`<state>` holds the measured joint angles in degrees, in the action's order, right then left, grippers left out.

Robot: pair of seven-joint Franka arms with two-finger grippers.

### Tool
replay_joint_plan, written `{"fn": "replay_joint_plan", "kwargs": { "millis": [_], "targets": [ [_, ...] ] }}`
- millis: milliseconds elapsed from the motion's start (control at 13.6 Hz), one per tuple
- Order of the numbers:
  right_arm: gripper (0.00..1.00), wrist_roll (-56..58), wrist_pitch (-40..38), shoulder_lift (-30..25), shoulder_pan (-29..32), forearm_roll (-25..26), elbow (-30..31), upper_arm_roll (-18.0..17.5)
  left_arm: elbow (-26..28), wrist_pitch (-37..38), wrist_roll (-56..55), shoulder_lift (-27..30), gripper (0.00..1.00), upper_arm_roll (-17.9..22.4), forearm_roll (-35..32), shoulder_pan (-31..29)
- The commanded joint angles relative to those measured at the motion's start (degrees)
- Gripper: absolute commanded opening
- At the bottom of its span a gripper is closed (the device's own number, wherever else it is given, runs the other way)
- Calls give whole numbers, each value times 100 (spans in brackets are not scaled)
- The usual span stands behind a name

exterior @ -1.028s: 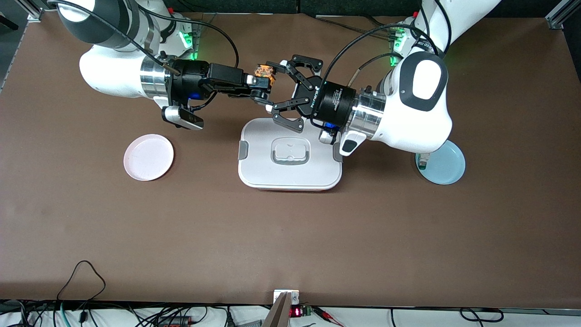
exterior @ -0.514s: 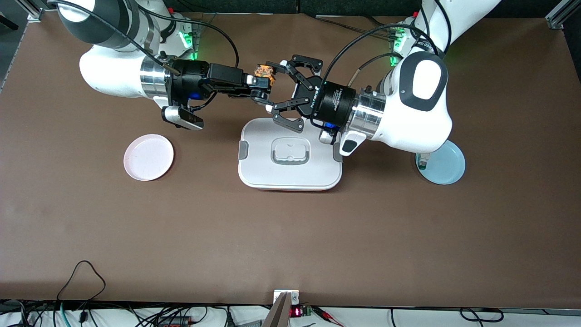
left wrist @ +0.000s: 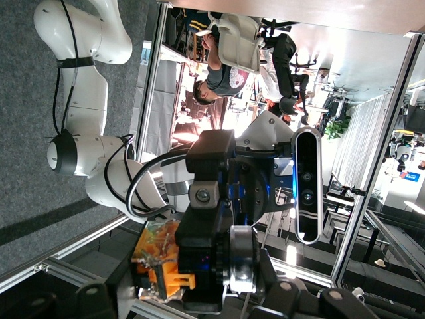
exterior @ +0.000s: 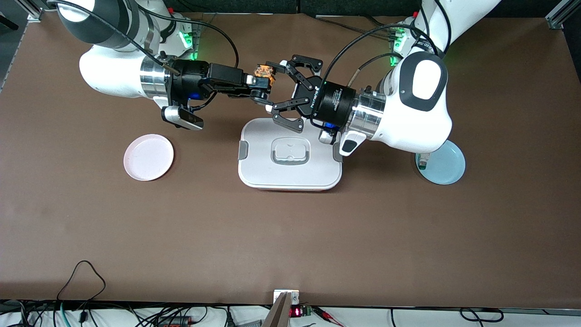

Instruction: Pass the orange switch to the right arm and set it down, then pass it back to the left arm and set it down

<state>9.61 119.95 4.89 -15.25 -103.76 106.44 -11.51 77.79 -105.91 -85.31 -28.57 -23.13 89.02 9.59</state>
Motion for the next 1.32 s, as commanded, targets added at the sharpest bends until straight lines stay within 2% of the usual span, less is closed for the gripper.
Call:
{"fn": "replay_joint_plan", "kwargs": {
  "millis": [0,514,735,955,1249],
  "targets": [
    [29,84,11,-41,49,-118,-18,-18,-150,9,-74,-105,100,28,19,52],
    [28,199,2,-41,66,-110,-9,-18,-159,18,-65,-96,100,28,10,8],
    [28,278,-173,-67,312,-57,34,-18,-159,61,-30,-61,100,46,-103,-27],
    [28,269,-340,-93,461,4,113,-18,-203,437,32,-35,100,37,-647,-106],
    [28,225,-972,-146,891,706,237,-18,-194,1167,1075,404,100,-7,-1762,-212]
  ]
}}
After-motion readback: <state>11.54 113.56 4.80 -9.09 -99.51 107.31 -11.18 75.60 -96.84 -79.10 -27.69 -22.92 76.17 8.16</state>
